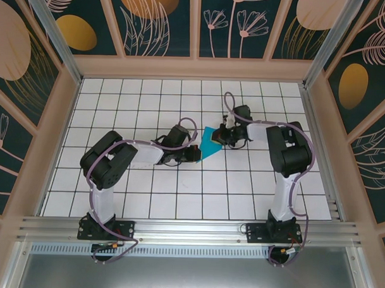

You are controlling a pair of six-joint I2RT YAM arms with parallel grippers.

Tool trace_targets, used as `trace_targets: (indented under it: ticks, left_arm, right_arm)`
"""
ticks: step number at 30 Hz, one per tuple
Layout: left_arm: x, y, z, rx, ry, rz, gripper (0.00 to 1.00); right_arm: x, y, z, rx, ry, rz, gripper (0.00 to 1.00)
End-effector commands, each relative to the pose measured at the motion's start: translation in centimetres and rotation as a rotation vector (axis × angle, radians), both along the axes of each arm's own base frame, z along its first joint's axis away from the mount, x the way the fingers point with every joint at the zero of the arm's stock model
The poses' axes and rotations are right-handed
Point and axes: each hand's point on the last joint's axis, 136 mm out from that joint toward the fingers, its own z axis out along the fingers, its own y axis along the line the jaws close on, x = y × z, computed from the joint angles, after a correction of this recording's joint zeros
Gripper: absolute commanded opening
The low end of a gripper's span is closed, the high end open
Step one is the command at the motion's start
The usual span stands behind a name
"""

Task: Fold a paper plane with a square sheet of paper (pick it up from the middle)
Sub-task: Fourth fold the wing at the center of the table.

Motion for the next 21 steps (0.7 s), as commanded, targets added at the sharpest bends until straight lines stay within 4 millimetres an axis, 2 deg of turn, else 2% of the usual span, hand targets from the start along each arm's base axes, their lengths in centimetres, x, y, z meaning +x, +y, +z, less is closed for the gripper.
trace_targets:
  ticks: [1, 6, 12, 17, 21]
  left_arm:
    - [-5.2, 4.7, -6.0, 0.202, 0.212, -0.009, 0.0]
    - [-5.1, 4.5, -5.8, 0.196, 0.206, -0.02, 0.0]
    - [-4.9, 4.3, -5.5, 0.195, 0.197, -0.027, 0.0]
    - [-4.4, 3.9, -5.2, 0.189, 0.189, -0.026, 0.0]
    - [-3.4, 3.1, -4.0, 0.166, 0.157, -0.027, 0.0]
  right_arm:
    - [4.4, -4.7, -2.6, -0.163, -0.072, -0.135, 0.01]
    - [6.4, -6.0, -2.5, -0.166, -0.084, -0.169, 0.01]
    - [8.5, -7.1, -0.6, -0.164, -0.133, -0.204, 0.01]
    - [9.6, -6.9, 2.6, -0.136, -0.188, -0.209, 0.02]
    - [8.5, -6.6, 5.6, -0.094, -0.214, -0.233, 0.07]
